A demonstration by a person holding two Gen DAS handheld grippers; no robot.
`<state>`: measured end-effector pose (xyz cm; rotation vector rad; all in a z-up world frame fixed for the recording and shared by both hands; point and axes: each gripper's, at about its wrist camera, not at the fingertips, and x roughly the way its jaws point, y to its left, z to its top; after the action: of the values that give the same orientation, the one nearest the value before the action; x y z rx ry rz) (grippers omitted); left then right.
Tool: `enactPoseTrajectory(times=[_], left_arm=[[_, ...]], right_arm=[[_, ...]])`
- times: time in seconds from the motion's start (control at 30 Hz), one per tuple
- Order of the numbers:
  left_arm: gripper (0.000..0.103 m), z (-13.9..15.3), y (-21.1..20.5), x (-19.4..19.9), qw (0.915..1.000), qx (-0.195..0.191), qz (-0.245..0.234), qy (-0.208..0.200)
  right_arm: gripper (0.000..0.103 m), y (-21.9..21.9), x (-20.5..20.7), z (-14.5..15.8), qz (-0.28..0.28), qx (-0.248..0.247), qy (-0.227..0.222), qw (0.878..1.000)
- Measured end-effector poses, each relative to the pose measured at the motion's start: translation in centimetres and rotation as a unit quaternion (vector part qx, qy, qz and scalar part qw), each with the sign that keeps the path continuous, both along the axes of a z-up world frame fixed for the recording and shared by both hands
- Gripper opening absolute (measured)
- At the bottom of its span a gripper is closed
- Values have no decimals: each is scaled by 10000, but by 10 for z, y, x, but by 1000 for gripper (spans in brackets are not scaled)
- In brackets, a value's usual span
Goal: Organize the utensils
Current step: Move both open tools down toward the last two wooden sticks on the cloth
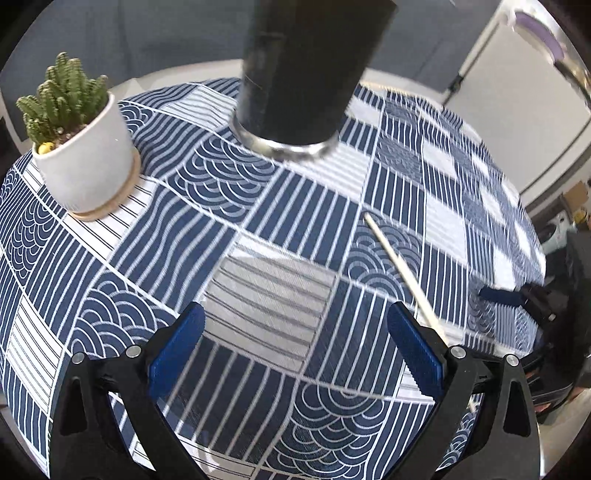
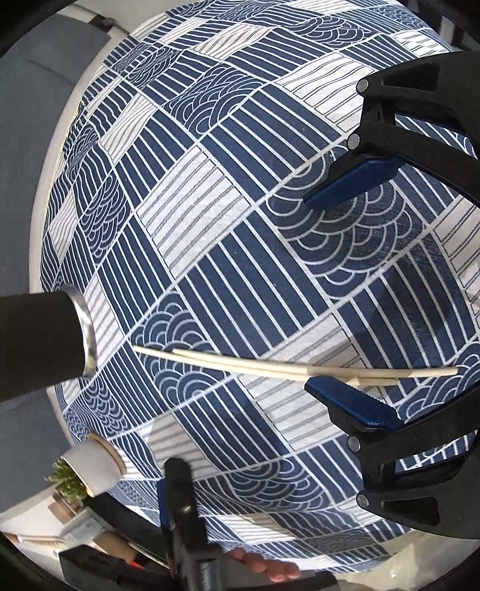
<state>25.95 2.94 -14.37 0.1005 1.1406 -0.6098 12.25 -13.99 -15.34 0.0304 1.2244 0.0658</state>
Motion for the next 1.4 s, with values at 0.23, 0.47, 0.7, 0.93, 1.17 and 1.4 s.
enactPoseTrajectory(times=[0.23, 0.47, 0.7, 0.93, 1.17, 1.4], left_arm=[[97, -7, -19, -10, 9992, 331, -182, -103], [97, -11, -30, -14, 9990, 420, -123, -42], [97, -12, -36, -18, 9986, 509, 122, 117], [97, -9, -53, -21, 9978, 580, 267, 184], [97, -6, -82, -25, 9964, 763, 354, 81], [97, -18, -100, -32, 9903, 1193, 676, 228]], right_arm=[[95, -4, 2, -2, -15, -105, 29, 9999], [95, -3, 12, -2, 161, -205, 273, 9993], [95, 5, 17, -7, 223, -499, 533, 9971], [95, -13, 21, -12, 310, -395, 629, 9968], [95, -64, 23, -15, 126, -370, 688, 9969], [96, -99, 31, -16, 233, -364, 628, 9971]])
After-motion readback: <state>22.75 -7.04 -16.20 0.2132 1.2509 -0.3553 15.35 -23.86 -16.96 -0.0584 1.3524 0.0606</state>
